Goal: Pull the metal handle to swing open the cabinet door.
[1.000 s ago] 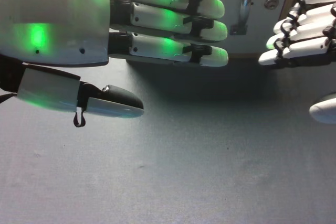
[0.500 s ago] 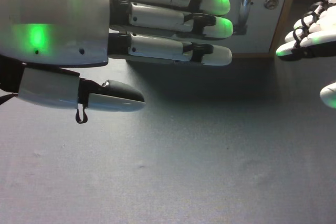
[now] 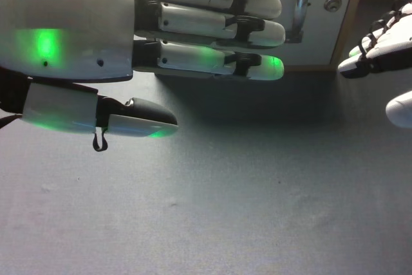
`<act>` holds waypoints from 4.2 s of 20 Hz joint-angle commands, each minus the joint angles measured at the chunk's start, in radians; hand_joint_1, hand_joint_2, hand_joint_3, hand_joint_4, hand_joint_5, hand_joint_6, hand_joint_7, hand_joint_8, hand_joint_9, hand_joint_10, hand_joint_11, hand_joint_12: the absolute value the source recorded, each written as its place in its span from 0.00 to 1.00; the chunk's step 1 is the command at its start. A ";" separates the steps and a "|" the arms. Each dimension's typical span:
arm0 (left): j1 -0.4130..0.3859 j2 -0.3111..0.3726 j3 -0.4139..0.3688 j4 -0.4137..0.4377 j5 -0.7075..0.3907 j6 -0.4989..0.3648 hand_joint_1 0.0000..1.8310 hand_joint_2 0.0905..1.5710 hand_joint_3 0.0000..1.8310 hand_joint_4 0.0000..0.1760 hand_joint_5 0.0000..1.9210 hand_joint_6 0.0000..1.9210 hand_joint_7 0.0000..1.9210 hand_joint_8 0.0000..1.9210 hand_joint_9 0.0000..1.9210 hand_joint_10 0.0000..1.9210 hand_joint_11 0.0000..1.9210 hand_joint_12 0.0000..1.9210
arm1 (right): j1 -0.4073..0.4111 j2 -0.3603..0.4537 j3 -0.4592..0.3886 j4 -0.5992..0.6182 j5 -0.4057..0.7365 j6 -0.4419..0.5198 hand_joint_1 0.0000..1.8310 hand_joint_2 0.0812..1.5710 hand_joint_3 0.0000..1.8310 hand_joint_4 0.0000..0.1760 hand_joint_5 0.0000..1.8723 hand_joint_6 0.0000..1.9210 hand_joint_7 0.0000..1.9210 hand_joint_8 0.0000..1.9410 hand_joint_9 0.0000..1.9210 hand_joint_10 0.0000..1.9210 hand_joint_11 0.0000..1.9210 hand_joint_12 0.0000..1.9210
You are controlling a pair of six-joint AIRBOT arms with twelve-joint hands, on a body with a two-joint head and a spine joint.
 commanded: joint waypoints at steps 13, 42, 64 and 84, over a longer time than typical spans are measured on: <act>-0.008 0.008 0.001 -0.099 -0.025 0.008 0.00 0.97 0.00 0.00 0.13 0.00 0.14 0.00 0.12 0.00 0.00 0.27 | -0.083 -0.048 0.105 0.019 -0.161 0.371 0.00 0.88 0.00 0.00 0.16 0.01 0.15 0.01 0.13 0.01 0.00 0.39; -0.008 0.008 0.001 -0.099 -0.025 0.008 0.00 0.97 0.00 0.00 0.14 0.00 0.14 0.00 0.13 0.00 0.00 0.26 | -0.384 -0.200 0.169 0.218 -0.591 1.010 0.00 0.87 0.00 0.00 0.19 0.00 0.18 0.00 0.15 0.00 0.00 0.41; -0.008 0.008 0.001 -0.099 -0.025 0.008 0.00 0.97 0.00 0.00 0.15 0.00 0.15 0.00 0.13 0.00 0.00 0.28 | -0.400 -0.325 0.279 0.396 -0.760 1.010 0.00 0.88 0.00 0.00 0.19 0.00 0.18 0.00 0.15 0.00 0.00 0.43; -0.008 0.008 0.001 -0.099 -0.025 0.008 0.00 0.98 0.00 0.00 0.15 0.00 0.15 0.00 0.13 0.00 0.00 0.27 | -0.434 -0.406 0.252 0.423 -0.855 1.089 0.00 0.88 0.00 0.00 0.18 0.00 0.17 0.00 0.15 0.00 0.00 0.43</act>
